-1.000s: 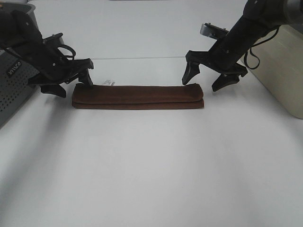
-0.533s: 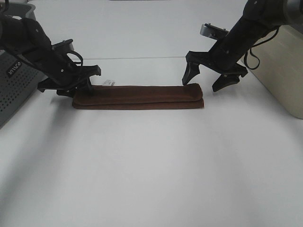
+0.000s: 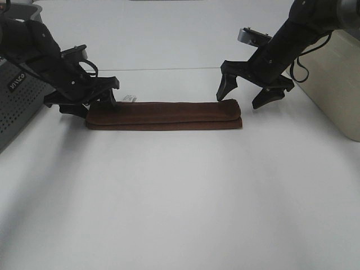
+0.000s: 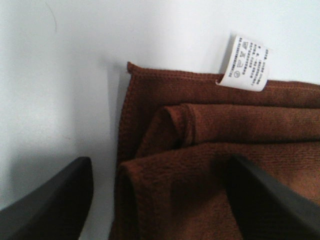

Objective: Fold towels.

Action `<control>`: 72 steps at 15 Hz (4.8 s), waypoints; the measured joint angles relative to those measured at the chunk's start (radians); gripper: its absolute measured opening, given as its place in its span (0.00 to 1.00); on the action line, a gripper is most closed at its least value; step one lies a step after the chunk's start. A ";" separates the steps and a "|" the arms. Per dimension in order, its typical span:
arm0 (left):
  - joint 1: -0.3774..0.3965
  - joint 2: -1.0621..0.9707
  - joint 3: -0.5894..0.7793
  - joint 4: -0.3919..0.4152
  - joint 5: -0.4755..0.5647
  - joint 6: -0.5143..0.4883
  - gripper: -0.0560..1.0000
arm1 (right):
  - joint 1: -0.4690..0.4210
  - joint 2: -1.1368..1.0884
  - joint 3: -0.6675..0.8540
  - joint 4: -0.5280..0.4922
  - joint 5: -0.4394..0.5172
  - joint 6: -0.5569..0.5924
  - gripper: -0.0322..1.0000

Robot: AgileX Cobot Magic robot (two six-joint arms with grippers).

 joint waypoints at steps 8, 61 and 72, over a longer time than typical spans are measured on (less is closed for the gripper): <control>0.001 0.005 -0.026 0.057 0.065 -0.018 0.11 | 0.000 0.000 0.000 0.000 0.002 0.000 0.89; -0.128 -0.366 -0.324 0.437 0.630 -0.227 0.80 | 0.034 -0.421 -0.001 -0.035 0.352 0.082 0.89; -0.128 -1.277 0.573 0.485 0.633 -0.221 0.79 | 0.034 -1.205 0.627 -0.251 0.357 0.131 0.89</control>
